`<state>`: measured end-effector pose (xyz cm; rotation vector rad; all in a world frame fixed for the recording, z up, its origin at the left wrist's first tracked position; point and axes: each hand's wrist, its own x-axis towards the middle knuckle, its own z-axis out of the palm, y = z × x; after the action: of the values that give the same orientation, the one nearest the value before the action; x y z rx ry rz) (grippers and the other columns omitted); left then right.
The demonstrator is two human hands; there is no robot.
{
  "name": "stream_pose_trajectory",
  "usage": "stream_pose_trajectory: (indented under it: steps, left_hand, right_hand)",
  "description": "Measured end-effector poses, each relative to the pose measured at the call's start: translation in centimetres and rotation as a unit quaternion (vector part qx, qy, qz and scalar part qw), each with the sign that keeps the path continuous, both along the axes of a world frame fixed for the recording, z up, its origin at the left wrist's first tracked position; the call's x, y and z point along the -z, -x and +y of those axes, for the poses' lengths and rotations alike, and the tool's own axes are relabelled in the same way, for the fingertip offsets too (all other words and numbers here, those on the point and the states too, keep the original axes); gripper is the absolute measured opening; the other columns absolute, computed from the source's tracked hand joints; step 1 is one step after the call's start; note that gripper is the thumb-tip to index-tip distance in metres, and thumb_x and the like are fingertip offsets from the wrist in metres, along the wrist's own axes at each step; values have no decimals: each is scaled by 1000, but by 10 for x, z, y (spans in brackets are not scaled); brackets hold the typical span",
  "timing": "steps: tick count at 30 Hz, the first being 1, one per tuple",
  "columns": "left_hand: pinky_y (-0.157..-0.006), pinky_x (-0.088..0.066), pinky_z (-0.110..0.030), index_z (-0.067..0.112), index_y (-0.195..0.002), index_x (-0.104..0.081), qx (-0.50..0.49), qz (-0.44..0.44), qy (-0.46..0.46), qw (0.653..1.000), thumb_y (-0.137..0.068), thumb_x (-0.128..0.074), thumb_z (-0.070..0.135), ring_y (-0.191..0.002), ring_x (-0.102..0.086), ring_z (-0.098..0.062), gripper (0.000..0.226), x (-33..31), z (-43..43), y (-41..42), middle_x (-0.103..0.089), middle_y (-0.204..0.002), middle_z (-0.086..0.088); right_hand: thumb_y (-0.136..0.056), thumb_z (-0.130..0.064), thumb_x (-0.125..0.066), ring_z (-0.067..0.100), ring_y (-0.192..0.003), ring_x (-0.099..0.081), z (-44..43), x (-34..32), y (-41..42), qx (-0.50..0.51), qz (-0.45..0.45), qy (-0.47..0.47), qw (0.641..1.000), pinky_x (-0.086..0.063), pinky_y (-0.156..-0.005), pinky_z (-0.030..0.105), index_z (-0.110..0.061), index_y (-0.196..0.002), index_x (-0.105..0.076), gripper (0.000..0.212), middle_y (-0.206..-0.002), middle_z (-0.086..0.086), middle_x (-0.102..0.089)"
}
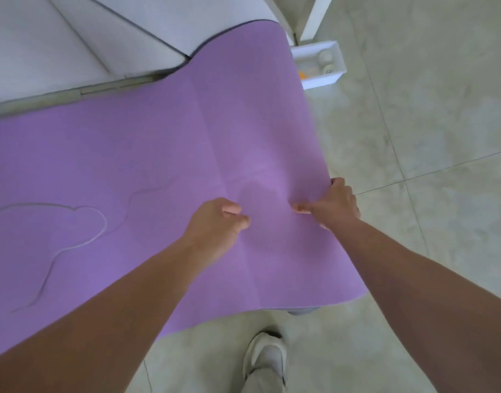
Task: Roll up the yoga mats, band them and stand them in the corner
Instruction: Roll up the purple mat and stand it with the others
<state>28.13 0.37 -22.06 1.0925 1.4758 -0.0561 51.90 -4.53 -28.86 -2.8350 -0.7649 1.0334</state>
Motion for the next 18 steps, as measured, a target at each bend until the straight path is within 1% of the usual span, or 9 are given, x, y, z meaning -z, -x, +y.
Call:
stream_pose_trajectory:
  steps: [1,3,6,8,10,12,14,16,18]
  left_hand:
    - [-77,-46,-27,19,-120,-65,32,5,-14,999,-88,-69,23,-98,-66,-18,32,-12,-1,-2,-68,-113,-1]
    - [-87,-46,-28,23,-124,-61,122,28,-77,989,-91,-64,26,-104,-63,-15,34,-44,-1,-4,-64,-120,4]
    - [-101,-43,-33,24,-134,-54,286,56,-218,932,-94,-57,28,-121,-54,-16,40,-110,8,-6,-54,-133,5]
    - [-99,-43,-37,23,-139,-50,363,63,-301,880,-94,-55,24,-126,-47,-21,45,-161,23,-5,-48,-136,2]
    - [-101,-39,-37,22,-143,-46,432,81,-361,823,-89,-59,23,-130,-42,-25,55,-213,42,-3,-43,-143,0]
    - [-110,-26,-34,23,-148,-38,505,119,-375,768,-85,-65,28,-140,-31,-25,69,-267,61,5,-32,-153,-2]
    - [-120,-14,-38,24,-152,-30,575,160,-349,722,-83,-65,31,-145,-22,-24,77,-322,77,22,-28,-155,-3]
    - [-122,-7,-44,26,-152,-31,628,198,-300,690,-83,-62,32,-144,-25,-25,76,-378,87,48,-33,-152,-3]
    - [-121,-12,-44,30,-150,-35,645,228,-246,687,-82,-60,37,-140,-33,-23,73,-435,88,84,-39,-148,-1]
  right_hand:
    - [-58,-50,-91,29,-122,-51,0,-13,10,-11,-19,-8,1000,-46,-96,44,-17,-129,-44,91,-126,4,-53]
    - [-70,-39,-84,28,-123,-50,-3,-43,36,-53,-63,-17,996,-44,-92,41,-17,-127,-45,72,-126,4,-52]
    - [-82,-28,-72,26,-119,-53,-11,-96,78,-130,-114,-48,984,-47,-88,41,-19,-122,-49,47,-121,3,-55]
    - [-71,-21,-82,26,-97,-64,-14,-135,109,-189,-159,-91,965,-52,-69,38,-17,-107,-58,43,-100,3,-61]
    - [-47,-13,-91,23,-64,-64,-15,-183,142,-237,-166,-143,947,-46,-45,30,-18,-82,-60,47,-72,0,-59]
    - [-36,-8,-89,22,-54,-60,-14,-236,176,-268,-148,-180,935,-41,-39,26,-19,-74,-56,52,-65,-1,-55]
    - [-29,-7,-85,22,-54,-59,-16,-293,209,-295,-129,-205,924,-40,-39,25,-19,-73,-54,55,-65,-1,-54]
    - [-34,-9,-85,22,-56,-59,-17,-348,238,-322,-128,-229,910,-40,-40,26,-19,-73,-56,49,-67,-1,-54]
    - [-51,-14,-84,23,-58,-58,-21,-407,266,-359,-144,-260,885,-39,-42,29,-19,-75,-56,37,-69,0,-54]
